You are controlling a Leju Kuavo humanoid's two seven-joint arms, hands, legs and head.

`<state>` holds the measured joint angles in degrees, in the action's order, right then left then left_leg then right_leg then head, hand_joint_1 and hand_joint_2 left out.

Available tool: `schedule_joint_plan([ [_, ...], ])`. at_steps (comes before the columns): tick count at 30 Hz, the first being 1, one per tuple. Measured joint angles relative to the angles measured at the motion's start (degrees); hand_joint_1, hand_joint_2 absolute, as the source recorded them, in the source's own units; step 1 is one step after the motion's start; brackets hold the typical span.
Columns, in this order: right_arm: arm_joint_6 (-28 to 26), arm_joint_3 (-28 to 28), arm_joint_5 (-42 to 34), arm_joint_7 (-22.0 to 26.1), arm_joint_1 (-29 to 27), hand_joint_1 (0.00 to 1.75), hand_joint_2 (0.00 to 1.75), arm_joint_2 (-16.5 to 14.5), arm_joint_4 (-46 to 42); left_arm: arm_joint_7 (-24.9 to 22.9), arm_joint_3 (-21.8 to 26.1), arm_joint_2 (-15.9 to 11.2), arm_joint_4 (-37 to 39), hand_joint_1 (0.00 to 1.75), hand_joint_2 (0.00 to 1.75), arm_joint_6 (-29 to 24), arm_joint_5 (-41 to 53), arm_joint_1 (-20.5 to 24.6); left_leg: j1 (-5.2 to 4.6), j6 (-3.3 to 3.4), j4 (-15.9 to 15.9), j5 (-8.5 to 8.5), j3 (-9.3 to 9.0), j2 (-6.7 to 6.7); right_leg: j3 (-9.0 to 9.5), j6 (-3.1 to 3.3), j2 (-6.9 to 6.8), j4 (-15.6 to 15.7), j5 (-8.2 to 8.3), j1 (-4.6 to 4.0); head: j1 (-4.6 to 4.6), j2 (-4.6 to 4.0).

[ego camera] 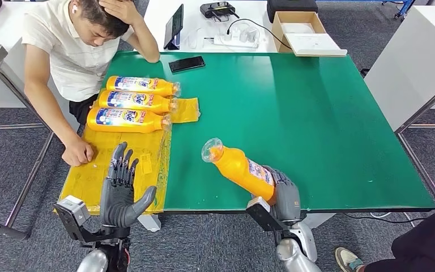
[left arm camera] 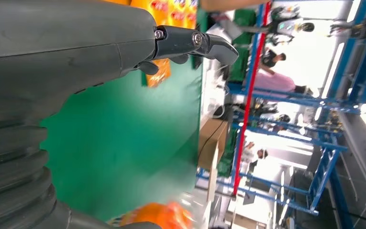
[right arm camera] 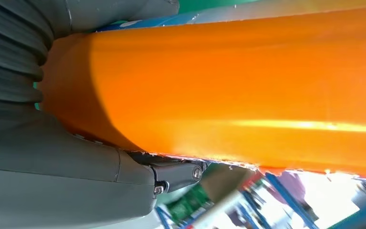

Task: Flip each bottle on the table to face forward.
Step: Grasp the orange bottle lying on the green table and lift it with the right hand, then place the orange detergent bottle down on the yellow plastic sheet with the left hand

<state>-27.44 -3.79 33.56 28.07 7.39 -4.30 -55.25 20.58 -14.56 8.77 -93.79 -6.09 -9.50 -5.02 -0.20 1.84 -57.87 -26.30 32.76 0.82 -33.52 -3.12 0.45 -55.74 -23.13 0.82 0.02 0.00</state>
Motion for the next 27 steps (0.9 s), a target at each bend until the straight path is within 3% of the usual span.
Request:
schedule_joint_plan([
  [5,-0.1,-3.4,-2.4,1.0,-2.0,1.73,1.75,-1.3,-8.4,-0.4,-2.2,-0.4,0.0,0.0,1.75,1.3,-1.3,0.0,-0.01,0.0,0.0,0.0,0.21,0.01,-0.21,0.01,0.0,0.0,-0.01,0.02,0.01,0.0],
  [10,1.3,-7.3,-2.9,1.3,-2.0,1.72,1.75,-2.0,-11.1,-1.2,-5.0,-1.3,0.1,0.0,1.75,6.0,-1.9,0.0,-0.04,0.0,0.0,0.0,0.34,0.02,-0.34,0.01,0.0,0.0,-0.01,0.06,0.02,-0.01],
  [16,3.1,-12.5,-2.7,2.3,-0.9,1.72,1.75,-3.3,-10.5,-2.3,-7.7,-2.3,1.1,0.0,1.75,9.4,-1.9,0.4,-0.02,0.0,0.0,0.0,0.4,0.01,-0.42,0.01,0.0,0.0,-0.01,0.04,0.01,0.0],
  [27,4.3,-18.3,-1.1,1.7,3.0,1.75,1.75,-5.6,-2.6,-3.7,-9.3,-2.7,3.1,0.0,1.75,10.1,-1.4,1.9,-0.01,0.0,0.0,0.01,0.44,0.04,-0.43,0.01,-0.01,0.0,-0.01,0.05,0.02,0.0],
])
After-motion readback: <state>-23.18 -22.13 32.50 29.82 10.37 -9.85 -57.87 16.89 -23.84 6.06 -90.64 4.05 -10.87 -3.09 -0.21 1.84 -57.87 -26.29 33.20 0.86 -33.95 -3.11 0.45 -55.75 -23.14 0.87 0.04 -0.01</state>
